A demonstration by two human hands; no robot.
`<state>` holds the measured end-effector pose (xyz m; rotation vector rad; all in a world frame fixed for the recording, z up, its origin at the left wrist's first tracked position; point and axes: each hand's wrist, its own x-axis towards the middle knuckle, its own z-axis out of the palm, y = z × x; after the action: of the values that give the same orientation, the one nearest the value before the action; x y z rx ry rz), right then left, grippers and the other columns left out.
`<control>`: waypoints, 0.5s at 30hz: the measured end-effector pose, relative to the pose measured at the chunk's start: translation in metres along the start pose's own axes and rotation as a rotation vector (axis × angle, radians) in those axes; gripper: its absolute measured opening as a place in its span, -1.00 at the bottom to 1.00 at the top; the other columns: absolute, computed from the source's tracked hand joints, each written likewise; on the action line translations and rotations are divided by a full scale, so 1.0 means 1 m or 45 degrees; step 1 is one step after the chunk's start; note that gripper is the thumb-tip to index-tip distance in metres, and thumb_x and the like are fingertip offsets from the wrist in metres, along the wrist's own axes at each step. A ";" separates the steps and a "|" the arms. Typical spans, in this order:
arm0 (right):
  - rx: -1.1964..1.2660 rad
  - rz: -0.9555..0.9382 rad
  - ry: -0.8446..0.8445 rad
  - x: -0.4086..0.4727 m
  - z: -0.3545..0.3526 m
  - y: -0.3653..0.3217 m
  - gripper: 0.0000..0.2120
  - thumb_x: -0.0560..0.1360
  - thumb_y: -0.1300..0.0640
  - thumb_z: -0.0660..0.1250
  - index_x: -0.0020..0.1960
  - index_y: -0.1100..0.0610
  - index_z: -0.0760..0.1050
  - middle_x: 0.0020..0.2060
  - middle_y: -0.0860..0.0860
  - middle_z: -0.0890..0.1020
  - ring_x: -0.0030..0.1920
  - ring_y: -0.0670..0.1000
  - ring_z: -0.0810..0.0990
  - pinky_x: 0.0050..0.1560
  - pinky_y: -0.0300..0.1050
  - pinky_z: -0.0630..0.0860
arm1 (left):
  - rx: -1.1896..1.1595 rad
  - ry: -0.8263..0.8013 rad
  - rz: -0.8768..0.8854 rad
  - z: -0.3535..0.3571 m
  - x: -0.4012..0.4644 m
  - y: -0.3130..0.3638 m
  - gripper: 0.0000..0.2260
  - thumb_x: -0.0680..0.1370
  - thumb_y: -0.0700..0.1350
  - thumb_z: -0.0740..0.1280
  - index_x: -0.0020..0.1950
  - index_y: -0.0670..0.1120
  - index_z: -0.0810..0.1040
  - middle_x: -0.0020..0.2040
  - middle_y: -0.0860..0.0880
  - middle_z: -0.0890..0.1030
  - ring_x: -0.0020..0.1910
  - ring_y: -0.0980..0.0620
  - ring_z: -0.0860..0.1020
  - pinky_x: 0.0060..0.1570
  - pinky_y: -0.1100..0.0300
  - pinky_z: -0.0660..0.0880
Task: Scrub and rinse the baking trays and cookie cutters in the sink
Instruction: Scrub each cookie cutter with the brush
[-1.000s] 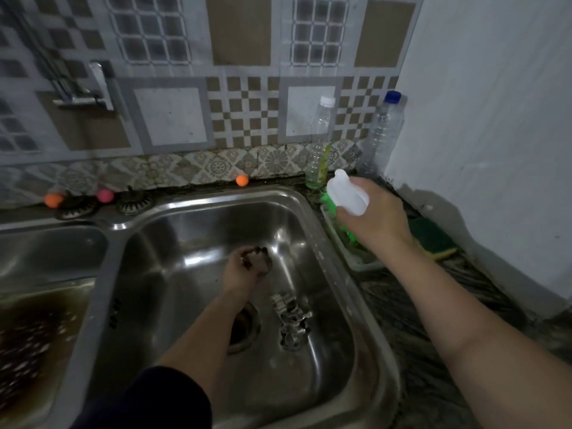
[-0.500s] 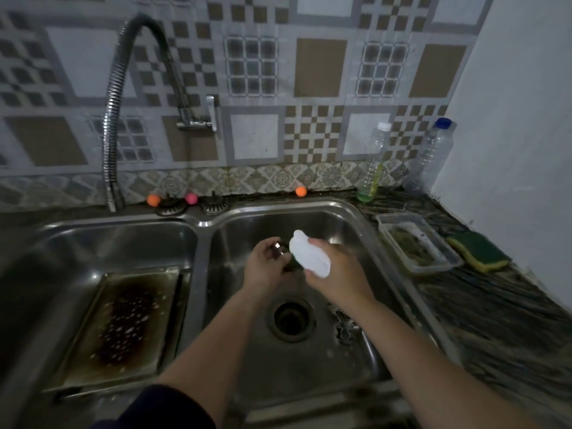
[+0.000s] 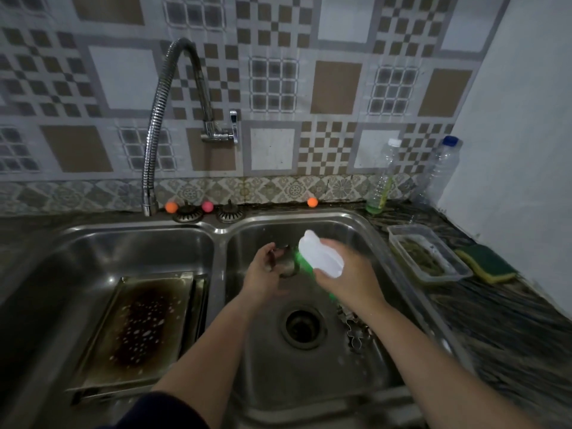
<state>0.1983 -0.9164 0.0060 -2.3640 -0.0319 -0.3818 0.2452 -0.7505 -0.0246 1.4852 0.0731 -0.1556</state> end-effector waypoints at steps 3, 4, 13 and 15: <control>0.036 -0.010 0.067 0.007 0.000 -0.011 -0.43 0.41 0.06 0.45 0.39 -0.05 0.39 0.20 -0.05 0.51 0.19 -0.03 0.47 0.10 -0.17 0.46 | -0.078 0.023 0.053 0.007 0.002 0.000 -0.55 0.58 -0.41 0.14 0.44 -0.13 0.24 0.35 -0.09 0.46 0.18 -0.21 0.53 -0.21 0.05 0.55; 0.032 -0.010 0.037 0.005 0.002 -0.011 -0.43 0.41 0.05 0.45 0.39 -0.06 0.39 0.20 -0.05 0.51 0.19 -0.03 0.47 0.11 -0.15 0.48 | -0.105 0.057 0.045 0.008 0.003 0.001 -0.56 0.59 -0.40 0.13 0.43 -0.11 0.25 0.34 -0.10 0.47 0.19 -0.23 0.53 -0.20 0.02 0.55; 0.726 0.389 0.135 0.016 -0.013 0.005 -0.51 0.45 0.03 0.44 0.35 -0.03 0.43 0.18 -0.09 0.52 0.02 -0.13 0.56 -0.09 -0.15 0.57 | -0.316 -0.030 -0.063 0.012 0.001 0.006 -0.64 0.63 -0.32 0.13 0.41 -0.10 0.27 0.33 -0.07 0.44 -0.13 -0.11 0.61 -0.30 0.12 0.63; 0.790 0.431 0.078 0.020 -0.011 0.007 -0.52 0.45 0.02 0.44 0.34 -0.03 0.44 0.14 -0.09 0.56 0.01 -0.12 0.57 -0.08 -0.14 0.56 | -0.339 -0.071 -0.125 0.020 -0.002 0.010 -0.68 0.64 -0.29 0.13 0.39 -0.13 0.27 0.26 -0.07 0.48 -0.10 -0.12 0.62 -0.21 0.09 0.63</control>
<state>0.2154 -0.9308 0.0143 -1.7038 0.2424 -0.2329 0.2440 -0.7699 -0.0130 1.2113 0.1173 -0.2571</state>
